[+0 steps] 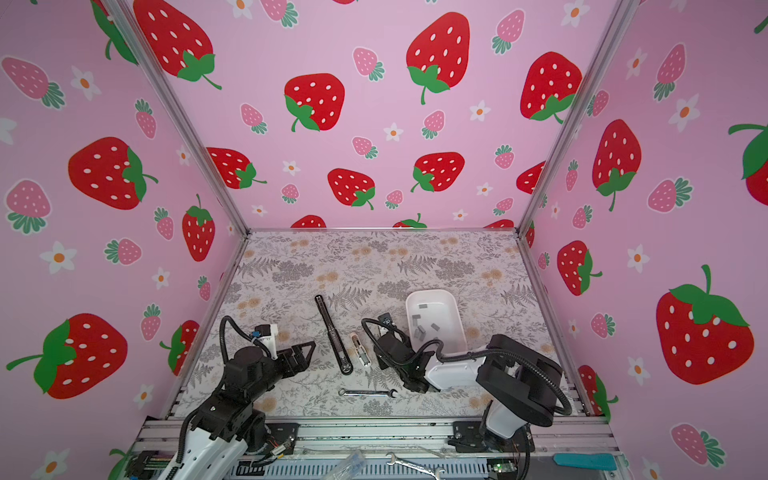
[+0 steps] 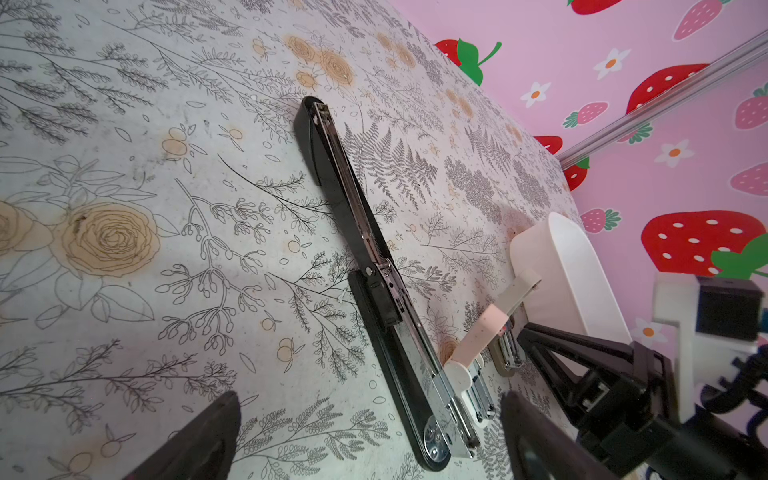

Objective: Load the staples into the stapler
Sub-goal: 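Lower the staple strip into the pink stapler's channel with the right gripper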

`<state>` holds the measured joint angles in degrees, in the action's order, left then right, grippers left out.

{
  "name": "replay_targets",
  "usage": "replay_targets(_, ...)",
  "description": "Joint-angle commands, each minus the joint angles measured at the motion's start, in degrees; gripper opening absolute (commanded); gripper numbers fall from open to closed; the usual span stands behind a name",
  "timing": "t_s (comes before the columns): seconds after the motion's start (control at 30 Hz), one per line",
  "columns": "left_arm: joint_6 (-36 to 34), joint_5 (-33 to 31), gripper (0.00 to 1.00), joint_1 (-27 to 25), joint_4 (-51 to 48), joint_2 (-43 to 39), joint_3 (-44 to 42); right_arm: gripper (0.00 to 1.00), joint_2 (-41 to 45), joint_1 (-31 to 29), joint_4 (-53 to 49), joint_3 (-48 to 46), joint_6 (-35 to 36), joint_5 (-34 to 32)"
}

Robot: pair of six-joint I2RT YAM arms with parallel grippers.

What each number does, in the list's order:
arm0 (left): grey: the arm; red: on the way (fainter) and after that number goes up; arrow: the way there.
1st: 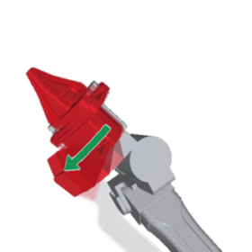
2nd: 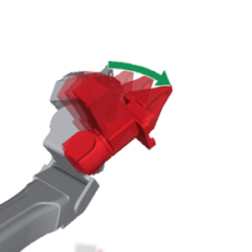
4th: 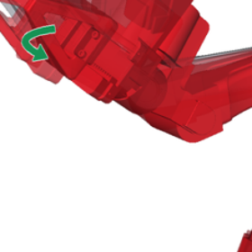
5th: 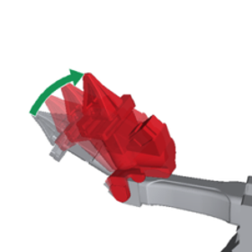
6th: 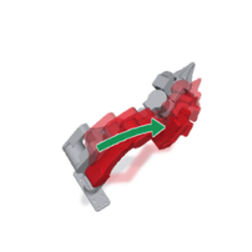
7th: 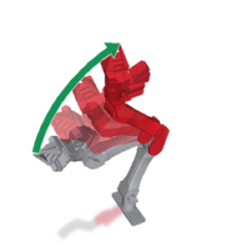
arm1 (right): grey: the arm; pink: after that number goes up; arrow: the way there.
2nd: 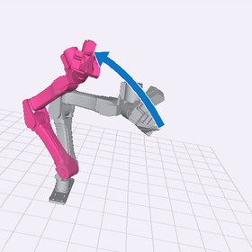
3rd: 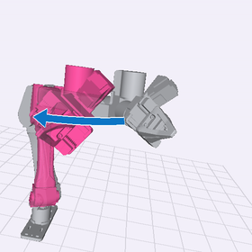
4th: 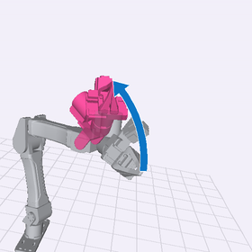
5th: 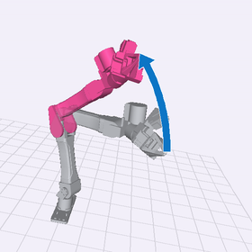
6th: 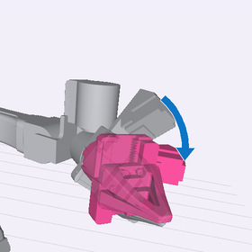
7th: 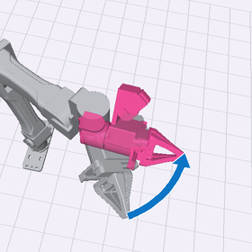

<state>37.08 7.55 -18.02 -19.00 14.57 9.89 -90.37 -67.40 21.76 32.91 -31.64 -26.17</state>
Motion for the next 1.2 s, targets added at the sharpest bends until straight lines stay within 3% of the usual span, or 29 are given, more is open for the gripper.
replay_targets(0.0, -0.34, -0.08, 0.99, -0.26, 1.42, -0.15, 0.40, 0.09, -1.13, -0.34, 0.12, 0.94, -1.14, -1.27)
replay_targets(1.17, -0.34, 0.01, 0.99, -0.43, 1.59, -0.04, 0.36, 0.08, -2.00, -0.30, 0.21, -0.87, -5.36, -1.29)
